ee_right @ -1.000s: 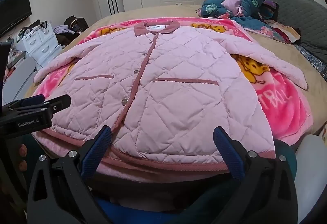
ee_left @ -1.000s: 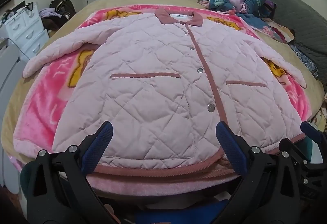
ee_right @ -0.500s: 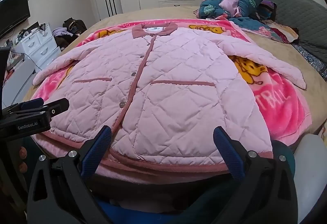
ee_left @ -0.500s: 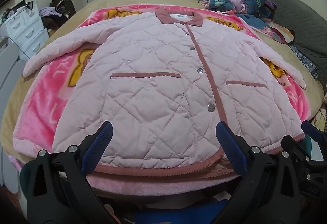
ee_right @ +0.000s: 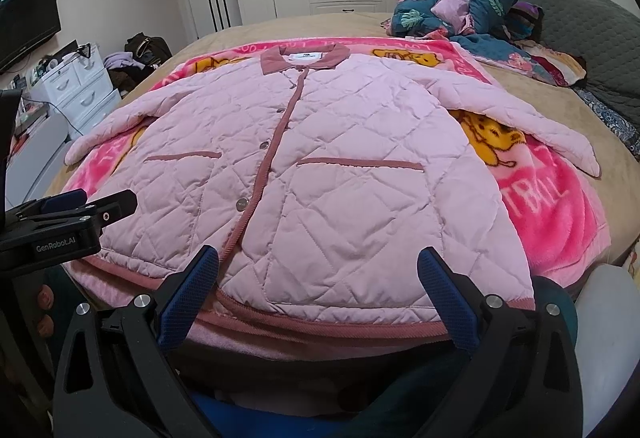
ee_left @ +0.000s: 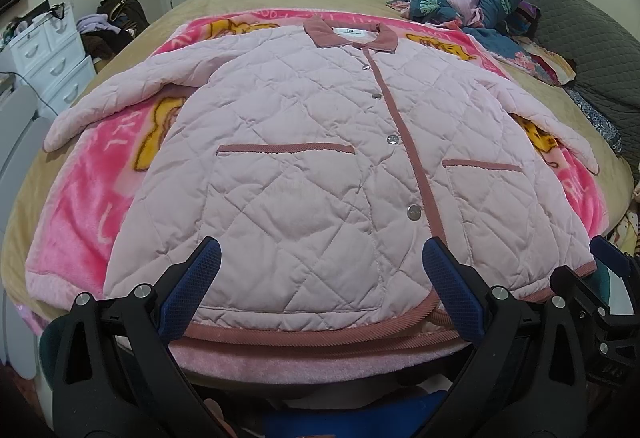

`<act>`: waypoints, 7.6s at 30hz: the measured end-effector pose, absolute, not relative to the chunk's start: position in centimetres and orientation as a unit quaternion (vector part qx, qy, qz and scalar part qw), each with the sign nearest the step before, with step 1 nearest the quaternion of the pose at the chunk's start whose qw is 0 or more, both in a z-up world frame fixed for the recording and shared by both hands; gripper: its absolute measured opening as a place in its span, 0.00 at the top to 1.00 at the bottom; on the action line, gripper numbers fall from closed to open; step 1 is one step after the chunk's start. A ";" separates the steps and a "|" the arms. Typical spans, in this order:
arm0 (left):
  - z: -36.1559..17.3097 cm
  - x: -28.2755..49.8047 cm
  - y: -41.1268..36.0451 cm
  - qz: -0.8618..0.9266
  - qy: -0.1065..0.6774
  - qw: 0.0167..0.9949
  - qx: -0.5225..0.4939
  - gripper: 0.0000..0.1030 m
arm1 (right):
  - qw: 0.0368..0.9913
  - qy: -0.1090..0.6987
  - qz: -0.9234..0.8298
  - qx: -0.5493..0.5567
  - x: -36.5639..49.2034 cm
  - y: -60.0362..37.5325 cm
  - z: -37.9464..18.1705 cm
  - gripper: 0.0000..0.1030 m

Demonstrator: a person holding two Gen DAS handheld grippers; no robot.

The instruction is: Fold large clothes

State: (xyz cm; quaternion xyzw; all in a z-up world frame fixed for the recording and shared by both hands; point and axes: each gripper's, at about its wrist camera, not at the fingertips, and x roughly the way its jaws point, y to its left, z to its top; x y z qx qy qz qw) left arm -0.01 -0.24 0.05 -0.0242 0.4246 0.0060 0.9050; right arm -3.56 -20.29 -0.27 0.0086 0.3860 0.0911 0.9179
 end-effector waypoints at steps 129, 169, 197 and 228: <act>3.5 29.7 -9.5 -0.045 0.454 0.890 -0.023 0.08 | 0.909 0.370 -0.088 0.172 23.4 -41.5 3.6 0.04; -4.7 35.8 -15.1 -0.053 0.506 0.861 0.019 0.08 | 0.794 0.402 -0.288 0.354 26.0 -63.1 -10.1 0.04; 2.7 32.6 -10.4 -0.051 0.471 0.881 0.012 0.08 | 0.921 0.217 -0.151 0.287 25.4 -59.0 3.7 0.79; 9.7 29.3 1.0 -0.024 0.428 0.901 -0.067 0.08 | 0.976 0.154 -0.002 0.154 26.9 -44.4 17.0 0.82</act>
